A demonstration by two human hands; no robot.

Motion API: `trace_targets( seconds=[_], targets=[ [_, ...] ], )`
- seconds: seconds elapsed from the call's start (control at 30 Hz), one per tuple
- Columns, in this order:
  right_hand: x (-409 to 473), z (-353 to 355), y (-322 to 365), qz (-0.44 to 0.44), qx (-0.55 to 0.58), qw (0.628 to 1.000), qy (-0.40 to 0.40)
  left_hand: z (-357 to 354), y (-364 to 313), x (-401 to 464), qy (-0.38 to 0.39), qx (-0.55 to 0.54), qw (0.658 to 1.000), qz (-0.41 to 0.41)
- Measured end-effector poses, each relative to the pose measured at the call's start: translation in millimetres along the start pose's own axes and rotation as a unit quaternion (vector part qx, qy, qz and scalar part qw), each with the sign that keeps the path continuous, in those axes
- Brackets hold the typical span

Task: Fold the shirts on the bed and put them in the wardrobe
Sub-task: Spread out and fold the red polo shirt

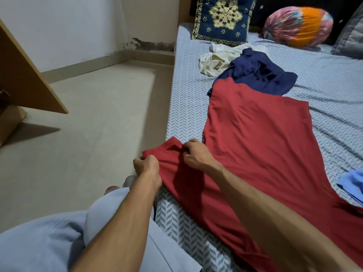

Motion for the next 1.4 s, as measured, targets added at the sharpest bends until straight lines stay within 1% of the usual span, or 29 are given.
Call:
trace_targets(
  seconds=[0.03, 0.07, 0.1, 0.13, 0.17, 0.2, 0.23, 0.27, 0.3, 0.33, 0.37, 0.4, 0.43, 0.5, 0.57, 0.63, 0.7, 0.8, 0.87, 0.97, 1.1, 1.27, 1.4],
  targets=[
    [4, 0, -4, -0.005, 0.014, 1.000, 0.011, -1, -5, -9, 0.008, 0.021, 1.000, -0.012],
    [5, 3, -8, -0.014, 0.043, 0.999, 0.011, -1, -9, -18, 0.009, 0.072, 0.997, -0.025],
    [5, 6, -15, -0.026, 0.082, 0.996, 0.006, -1, -14, -25, 0.003, 0.156, 0.986, -0.055],
    [6, 11, -25, -0.037, 0.115, 0.993, -0.008, -4, -22, -33, -0.010, 0.253, 0.960, -0.116],
    [6, 18, -35, -0.048, 0.140, 0.989, -0.024, -10, -33, -43, -0.023, 0.333, 0.921, -0.201],
    [8, 26, -49, -0.061, 0.151, 0.986, -0.043, -26, -40, -52, -0.020, 0.381, 0.873, -0.305],
    [11, 34, -63, -0.073, 0.159, 0.983, -0.061, -45, -47, -64, 0.004, 0.401, 0.820, -0.408],
    [14, 43, -78, -0.091, 0.170, 0.978, -0.079, -69, -47, -72, 0.056, 0.405, 0.772, -0.486],
    [21, 54, -93, -0.109, 0.182, 0.972, -0.097, -95, -44, -78, 0.129, 0.404, 0.742, -0.519],
    [27, 64, -106, -0.123, 0.192, 0.967, -0.115, -116, -40, -82, 0.204, 0.403, 0.732, -0.511],
    [40, 75, -121, -0.135, 0.196, 0.962, -0.131, -138, -37, -83, 0.267, 0.411, 0.730, -0.477],
    [53, 86, -132, -0.143, 0.192, 0.960, -0.143, -157, -36, -79, 0.305, 0.428, 0.729, -0.439],
    [63, 95, -138, -0.145, 0.184, 0.960, -0.152, -166, -35, -74, 0.323, 0.442, 0.734, -0.401],
    [96, 118, -151, -0.143, 0.170, 0.960, -0.170, -187, -35, -55, 0.357, 0.446, 0.759, -0.312],
    [135, 140, -158, -0.147, 0.160, 0.959, -0.182, -203, -30, -40, 0.420, 0.423, 0.775, -0.210],
    [174, 155, -162, -0.150, 0.152, 0.959, -0.184, -213, -29, -31, 0.463, 0.406, 0.778, -0.121],
    [211, 166, -166, -0.152, 0.138, 0.962, -0.178, -218, -27, -26, 0.487, 0.407, 0.771, -0.059],
    [245, 180, -163, -0.158, 0.094, 0.967, -0.176, -216, -29, -28, 0.510, 0.399, 0.762, -0.031],
    [265, 181, -165, -0.165, 0.074, 0.969, -0.165, -215, -29, -27, 0.507, 0.379, 0.774, -0.023],
    [279, 169, -170, -0.195, 0.034, 0.973, -0.121, -218, -27, -23, 0.497, 0.364, 0.787, -0.006],
    [281, 171, -182, -0.232, 0.033, 0.956, -0.177, -218, -26, -20, 0.497, 0.381, 0.780, 0.005],
    [289, 176, -184, -0.218, 0.055, 0.955, -0.191, -215, -29, -19, 0.480, 0.352, 0.803, 0.011],
    [289, 181, -176, -0.194, 0.059, 0.956, -0.212, -214, -29, -19, 0.445, 0.346, 0.826, -0.008]
  ],
)
Point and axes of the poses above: each hand's wrist, its own x-axis towards the middle knuckle, its own z-axis out of the back of the hand, y = z × x, the point moved 7 cm from there along x, towards the middle knuckle, and after that the axes turned 1 degree about -x, right-handed, at the moved point
